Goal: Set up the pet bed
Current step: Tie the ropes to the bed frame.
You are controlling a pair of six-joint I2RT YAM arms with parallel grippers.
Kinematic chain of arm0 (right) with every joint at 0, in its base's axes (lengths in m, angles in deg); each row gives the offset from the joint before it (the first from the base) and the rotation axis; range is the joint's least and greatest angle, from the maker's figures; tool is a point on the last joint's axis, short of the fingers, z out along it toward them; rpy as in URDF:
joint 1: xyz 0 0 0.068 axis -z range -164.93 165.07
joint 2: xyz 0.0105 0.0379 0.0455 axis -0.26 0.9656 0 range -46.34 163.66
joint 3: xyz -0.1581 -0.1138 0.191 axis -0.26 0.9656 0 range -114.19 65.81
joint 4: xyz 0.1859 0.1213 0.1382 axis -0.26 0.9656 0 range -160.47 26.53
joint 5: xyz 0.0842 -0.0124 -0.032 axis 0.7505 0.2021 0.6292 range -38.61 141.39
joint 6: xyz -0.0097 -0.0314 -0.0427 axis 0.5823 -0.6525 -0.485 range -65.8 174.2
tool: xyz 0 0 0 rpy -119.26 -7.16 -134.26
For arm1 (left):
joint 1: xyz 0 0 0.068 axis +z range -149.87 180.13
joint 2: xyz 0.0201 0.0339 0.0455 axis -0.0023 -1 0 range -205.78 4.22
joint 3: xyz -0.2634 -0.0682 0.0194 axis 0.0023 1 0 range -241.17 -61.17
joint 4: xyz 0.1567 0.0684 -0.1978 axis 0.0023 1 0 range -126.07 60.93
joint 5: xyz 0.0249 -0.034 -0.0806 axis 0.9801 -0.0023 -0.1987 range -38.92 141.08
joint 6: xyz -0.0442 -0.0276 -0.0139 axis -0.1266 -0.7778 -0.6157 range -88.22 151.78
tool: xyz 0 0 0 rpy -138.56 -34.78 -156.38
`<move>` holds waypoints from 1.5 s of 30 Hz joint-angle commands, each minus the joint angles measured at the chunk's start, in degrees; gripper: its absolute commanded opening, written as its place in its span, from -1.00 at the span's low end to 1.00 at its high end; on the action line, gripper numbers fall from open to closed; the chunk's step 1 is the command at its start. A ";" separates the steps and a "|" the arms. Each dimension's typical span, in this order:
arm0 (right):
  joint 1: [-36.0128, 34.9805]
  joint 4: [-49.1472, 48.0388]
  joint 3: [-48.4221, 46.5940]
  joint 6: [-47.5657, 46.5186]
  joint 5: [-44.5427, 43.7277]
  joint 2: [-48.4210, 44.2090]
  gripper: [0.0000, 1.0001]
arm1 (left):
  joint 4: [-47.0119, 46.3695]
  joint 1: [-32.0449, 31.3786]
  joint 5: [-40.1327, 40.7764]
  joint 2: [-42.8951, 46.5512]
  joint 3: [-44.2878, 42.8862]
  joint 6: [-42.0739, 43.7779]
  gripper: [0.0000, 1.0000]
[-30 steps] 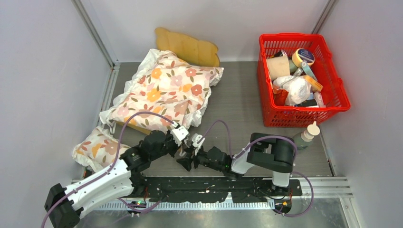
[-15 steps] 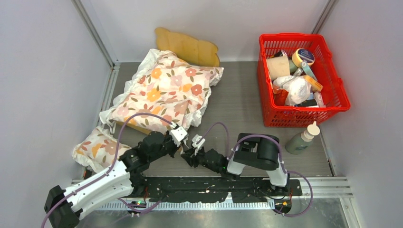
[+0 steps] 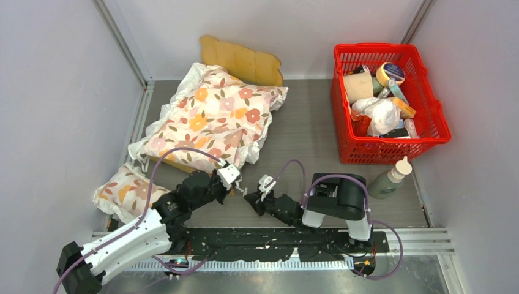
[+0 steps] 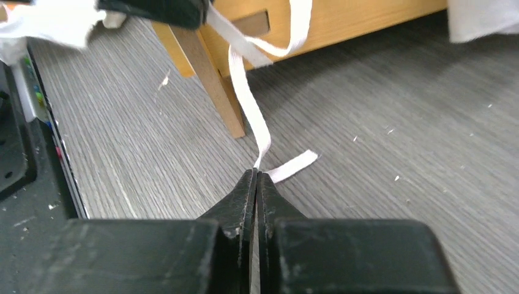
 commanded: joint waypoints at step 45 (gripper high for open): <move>6.23 -12.24 -0.25 -17.18 16.96 -12.43 -0.90 | -7.26 -0.16 -3.31 -0.04 -0.20 0.21 -1.00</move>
